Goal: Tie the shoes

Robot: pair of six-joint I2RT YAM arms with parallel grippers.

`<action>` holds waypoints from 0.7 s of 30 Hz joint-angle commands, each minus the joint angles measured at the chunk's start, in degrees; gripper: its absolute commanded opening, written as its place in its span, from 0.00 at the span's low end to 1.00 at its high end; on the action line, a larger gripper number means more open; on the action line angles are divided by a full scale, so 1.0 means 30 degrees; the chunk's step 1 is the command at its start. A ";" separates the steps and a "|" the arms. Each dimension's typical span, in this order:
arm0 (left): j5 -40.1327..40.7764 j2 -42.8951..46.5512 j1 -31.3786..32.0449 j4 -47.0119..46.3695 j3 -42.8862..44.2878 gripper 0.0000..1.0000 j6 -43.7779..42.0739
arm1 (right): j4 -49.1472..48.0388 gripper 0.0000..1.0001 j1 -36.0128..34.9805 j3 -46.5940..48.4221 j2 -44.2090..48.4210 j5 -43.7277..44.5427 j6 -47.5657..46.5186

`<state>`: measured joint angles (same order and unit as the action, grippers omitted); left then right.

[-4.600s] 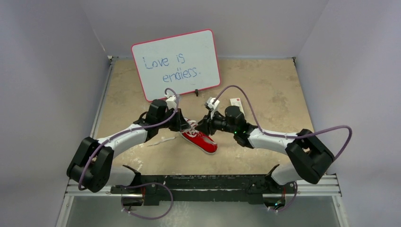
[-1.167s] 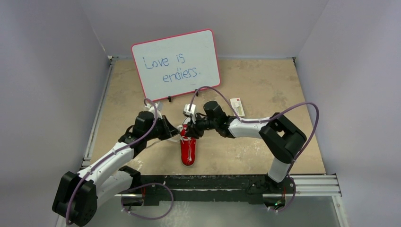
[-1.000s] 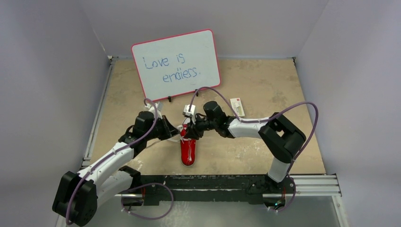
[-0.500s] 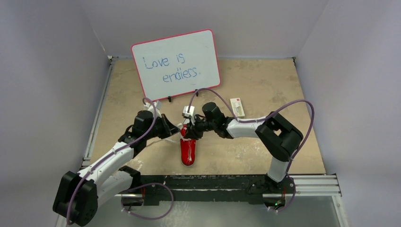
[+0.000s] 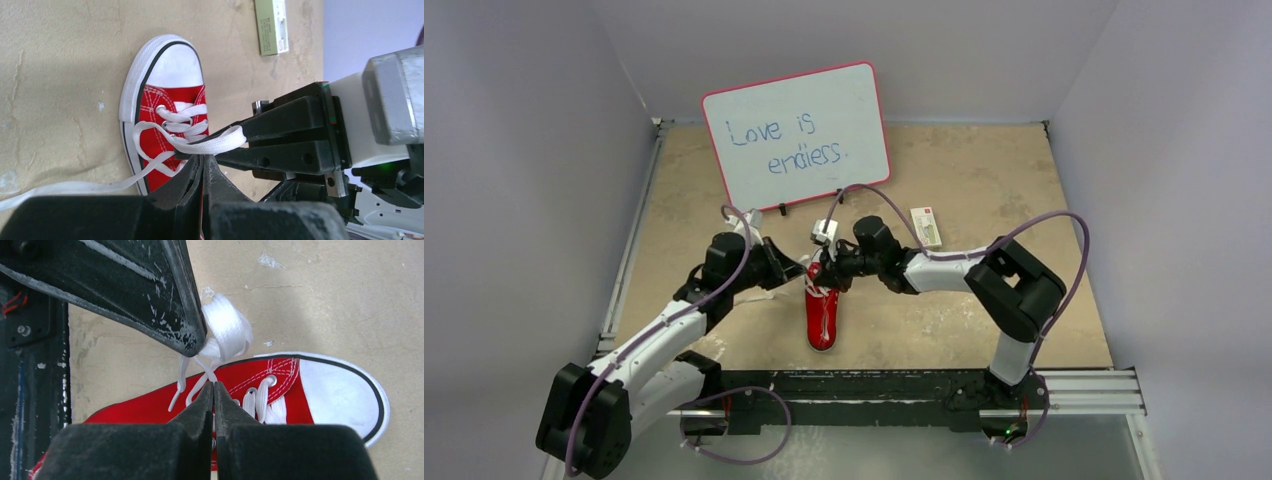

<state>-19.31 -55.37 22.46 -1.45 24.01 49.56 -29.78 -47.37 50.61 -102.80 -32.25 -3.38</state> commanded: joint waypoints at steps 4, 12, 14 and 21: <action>0.0735 0.0658 -0.0191 -0.5440 -0.1710 0.00 0.3335 | -0.3575 0.00 0.0740 -0.1760 0.2417 0.1747 0.4994; 0.2215 0.1321 -0.0162 -0.9327 -0.4425 0.00 0.4803 | -0.6225 0.00 0.0762 -0.3252 0.2704 0.3817 0.9063; 0.2763 0.1483 -0.0149 -1.0025 -0.4916 0.00 0.4868 | -0.6531 0.00 0.0762 -0.3256 0.2744 0.3753 0.9639; 0.3717 0.0906 -0.0064 -1.2076 -0.5227 0.00 0.4192 | -0.6569 0.00 0.0762 -0.3249 0.2981 0.4284 1.1462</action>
<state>-10.13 -51.35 22.24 -28.12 8.43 62.54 -45.01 -45.15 40.73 -96.55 -22.22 25.74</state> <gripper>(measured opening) 0.006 0.004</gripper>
